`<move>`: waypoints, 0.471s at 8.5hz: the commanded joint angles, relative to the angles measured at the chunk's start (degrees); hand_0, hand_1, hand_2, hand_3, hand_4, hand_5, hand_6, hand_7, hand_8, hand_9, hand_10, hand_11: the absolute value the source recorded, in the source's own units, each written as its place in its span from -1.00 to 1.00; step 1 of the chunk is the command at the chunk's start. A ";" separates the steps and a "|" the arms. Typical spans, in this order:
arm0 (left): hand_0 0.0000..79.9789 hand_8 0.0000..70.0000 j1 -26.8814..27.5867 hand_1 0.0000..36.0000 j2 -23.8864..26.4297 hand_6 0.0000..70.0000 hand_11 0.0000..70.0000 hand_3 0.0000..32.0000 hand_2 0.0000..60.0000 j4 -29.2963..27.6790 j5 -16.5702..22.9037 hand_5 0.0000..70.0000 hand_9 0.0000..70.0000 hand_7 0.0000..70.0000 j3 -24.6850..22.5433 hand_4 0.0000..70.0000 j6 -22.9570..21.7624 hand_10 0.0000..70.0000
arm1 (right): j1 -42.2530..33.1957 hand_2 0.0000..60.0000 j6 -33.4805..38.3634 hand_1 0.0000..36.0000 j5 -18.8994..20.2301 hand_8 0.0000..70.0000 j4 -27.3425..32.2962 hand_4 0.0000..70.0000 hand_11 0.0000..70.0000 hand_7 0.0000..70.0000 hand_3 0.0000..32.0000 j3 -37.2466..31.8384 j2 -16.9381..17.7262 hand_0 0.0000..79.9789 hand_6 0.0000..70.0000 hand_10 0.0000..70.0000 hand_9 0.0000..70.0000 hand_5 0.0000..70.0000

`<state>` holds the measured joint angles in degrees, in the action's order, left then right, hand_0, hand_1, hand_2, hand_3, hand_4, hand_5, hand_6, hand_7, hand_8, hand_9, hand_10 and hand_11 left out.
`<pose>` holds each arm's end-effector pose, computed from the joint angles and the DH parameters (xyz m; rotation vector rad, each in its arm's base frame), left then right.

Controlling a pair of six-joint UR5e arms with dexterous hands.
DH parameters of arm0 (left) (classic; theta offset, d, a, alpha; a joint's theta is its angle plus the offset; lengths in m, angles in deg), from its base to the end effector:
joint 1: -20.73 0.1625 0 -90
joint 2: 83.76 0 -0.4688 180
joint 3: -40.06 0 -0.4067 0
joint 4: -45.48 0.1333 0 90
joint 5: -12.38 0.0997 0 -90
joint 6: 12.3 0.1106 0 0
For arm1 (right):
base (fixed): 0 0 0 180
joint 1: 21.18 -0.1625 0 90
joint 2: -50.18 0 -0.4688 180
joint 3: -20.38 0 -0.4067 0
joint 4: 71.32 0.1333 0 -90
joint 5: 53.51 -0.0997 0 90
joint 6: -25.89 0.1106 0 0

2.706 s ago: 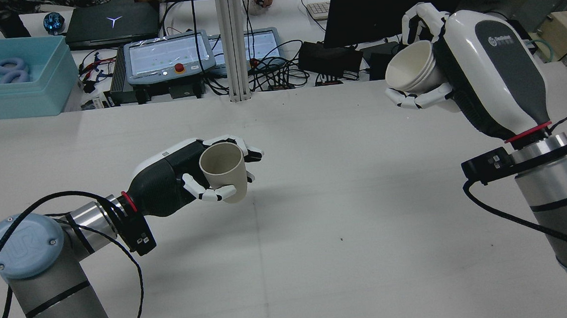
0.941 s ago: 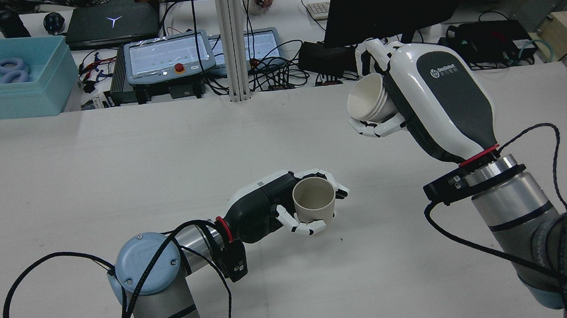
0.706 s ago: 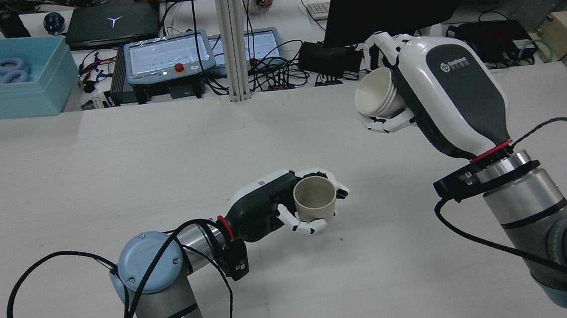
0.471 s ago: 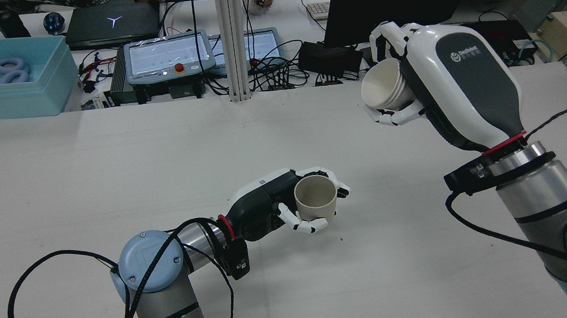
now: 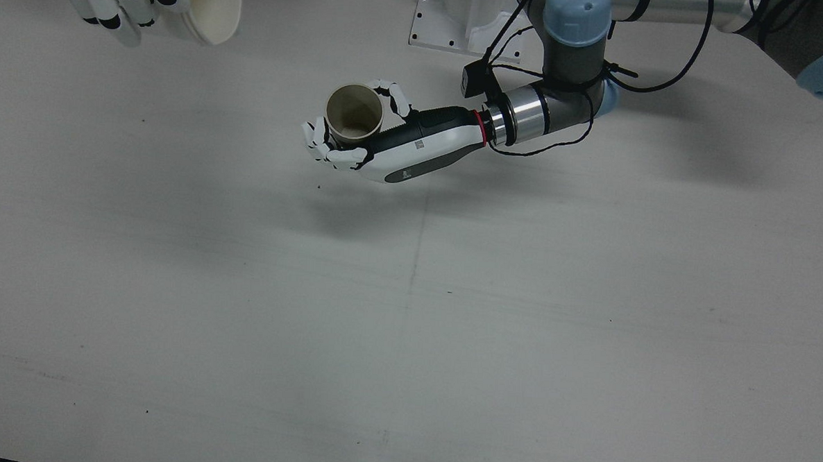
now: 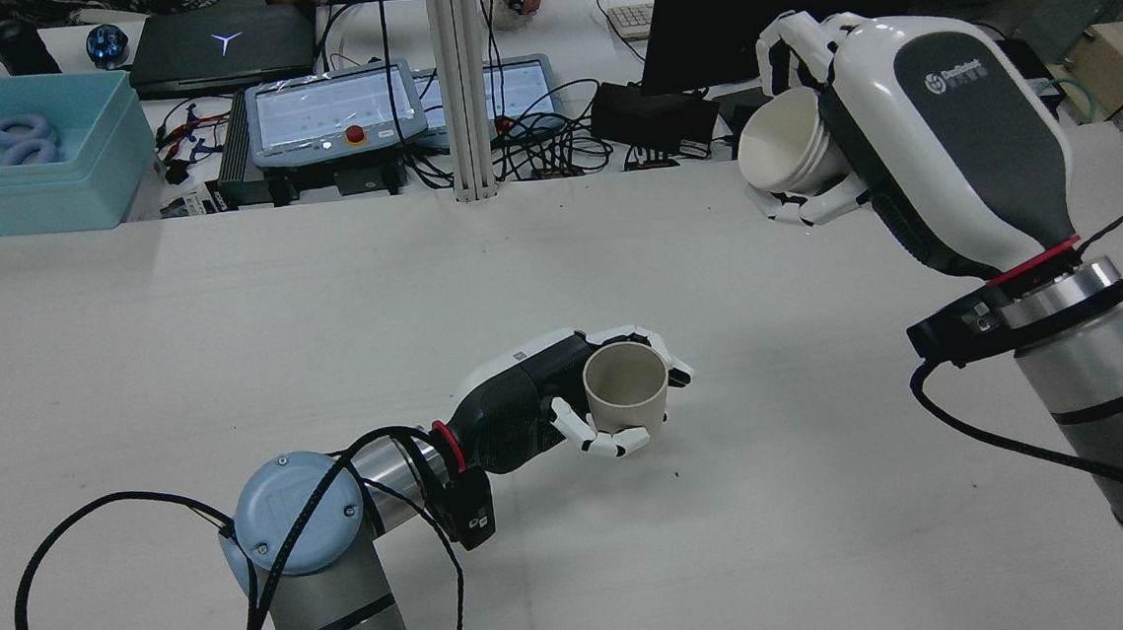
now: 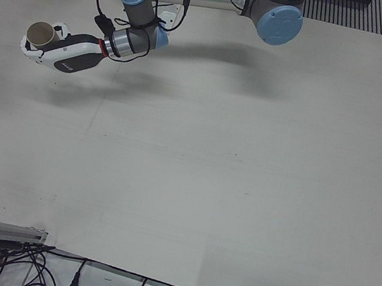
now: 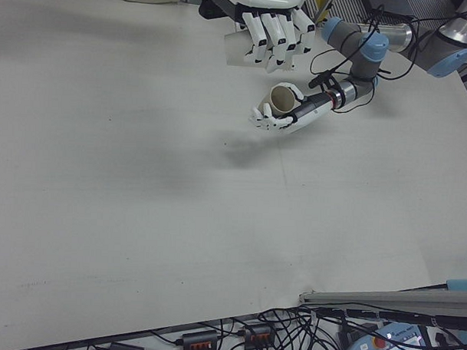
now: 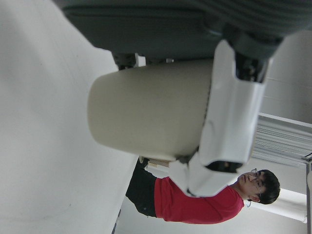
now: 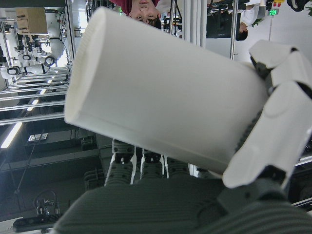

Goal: Pour water
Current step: 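Tilt the white cup over the beige cup's opening with the right hand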

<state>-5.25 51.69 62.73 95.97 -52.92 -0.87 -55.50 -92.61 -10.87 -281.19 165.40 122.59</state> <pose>0.6100 -0.4593 0.2155 -0.9763 2.1435 -1.1303 -0.1977 -0.3949 0.2436 1.4900 -1.6391 1.0011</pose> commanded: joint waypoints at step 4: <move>0.94 -0.35 -7.30 1.00 -0.18 -0.07 0.06 -1.00 1.00 -0.38 0.87 1.00 -0.27 -0.17 1.74 -0.34 -1.05 -0.34 | -7.06 0.18 4.04 -0.11 -0.72 0.11 0.86 -0.72 0.93 0.89 -1.00 -0.53 -0.24 0.20 0.44 0.35 0.52 1.00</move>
<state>-7.25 51.80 62.81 96.03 -52.87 -1.02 -58.62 -92.33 -11.19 -281.04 164.96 122.71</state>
